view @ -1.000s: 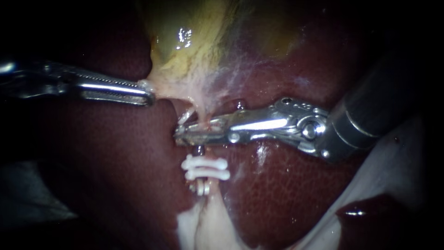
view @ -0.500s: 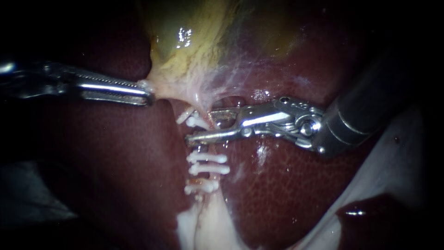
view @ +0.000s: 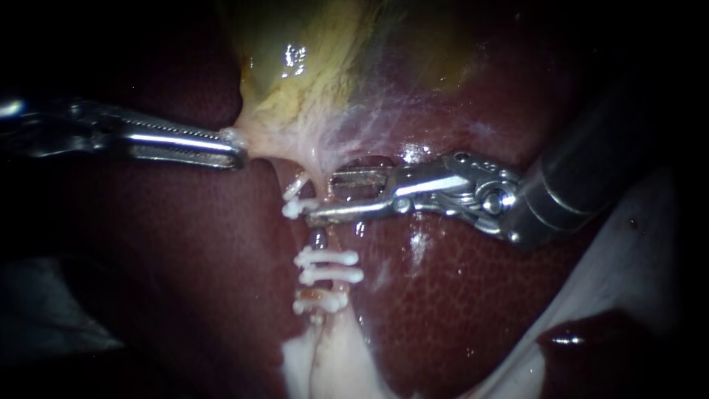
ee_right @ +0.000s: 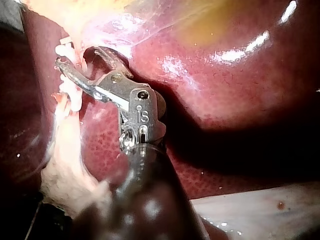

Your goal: Going back third clip right tube

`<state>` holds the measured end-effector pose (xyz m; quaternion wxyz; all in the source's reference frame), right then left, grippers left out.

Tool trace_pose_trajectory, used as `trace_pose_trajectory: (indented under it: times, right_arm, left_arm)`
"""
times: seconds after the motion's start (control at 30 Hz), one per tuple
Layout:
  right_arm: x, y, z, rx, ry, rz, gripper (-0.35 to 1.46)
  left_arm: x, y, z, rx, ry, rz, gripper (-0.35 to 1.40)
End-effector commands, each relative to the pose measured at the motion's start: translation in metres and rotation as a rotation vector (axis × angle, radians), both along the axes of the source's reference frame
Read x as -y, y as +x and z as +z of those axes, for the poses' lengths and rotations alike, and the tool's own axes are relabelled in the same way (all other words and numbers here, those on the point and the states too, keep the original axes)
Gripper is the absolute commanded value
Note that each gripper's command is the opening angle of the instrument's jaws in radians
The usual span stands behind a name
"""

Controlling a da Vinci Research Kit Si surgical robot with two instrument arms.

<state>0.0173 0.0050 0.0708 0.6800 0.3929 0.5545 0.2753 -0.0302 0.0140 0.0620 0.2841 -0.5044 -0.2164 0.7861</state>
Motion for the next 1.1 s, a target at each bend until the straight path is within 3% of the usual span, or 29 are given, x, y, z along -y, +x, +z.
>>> trace_pose_trajectory:
  times: [0.03, 0.13, 0.23, 0.37, 0.47, 0.53, 0.63, 0.83, 1.1]
  right_arm:
    - [0.0003, 0.0002, 0.0000, -0.016, 0.000, 0.000, 0.50]
    - [0.0006, 0.0007, -0.0002, -0.030, 0.000, -0.011, 0.50]
    - [0.0006, 0.0006, -0.0002, -0.024, -0.021, 0.002, 0.50]
    - [0.0007, -0.0004, -0.0005, 0.019, -0.162, -0.015, 0.50]
    - [0.0008, -0.0016, -0.0013, 0.071, -0.303, -0.052, 0.50]
    - [0.0009, -0.0028, -0.0023, 0.099, -0.419, -0.064, 0.50]
    - [0.0004, -0.0049, -0.0046, 0.104, -0.496, -0.064, 0.50]
    - [-0.0008, -0.0089, -0.0097, 0.109, -0.582, -0.062, 0.50]
    - [0.0003, -0.0119, -0.0124, 0.101, -0.635, -0.078, 0.49]
  left_arm:
    - [0.0000, 0.0000, 0.0000, 0.000, 0.000, 0.000, -0.35]
    - [0.0000, 0.0000, 0.0001, 0.000, 0.000, 0.000, -0.35]
    - [0.0000, 0.0000, 0.0001, 0.000, 0.000, 0.000, -0.35]
    - [0.0000, 0.0001, 0.0001, 0.001, 0.000, 0.001, -0.35]
    - [0.0000, 0.0002, 0.0000, 0.001, 0.000, 0.001, -0.35]
    - [0.0000, 0.0002, 0.0000, 0.001, 0.000, 0.001, -0.35]
    - [0.0000, 0.0002, 0.0000, 0.001, 0.000, 0.001, -0.35]
    - [0.0000, 0.0002, 0.0000, 0.001, 0.000, 0.001, -0.35]
    - [0.0000, 0.0003, 0.0000, 0.001, 0.000, 0.002, -0.35]
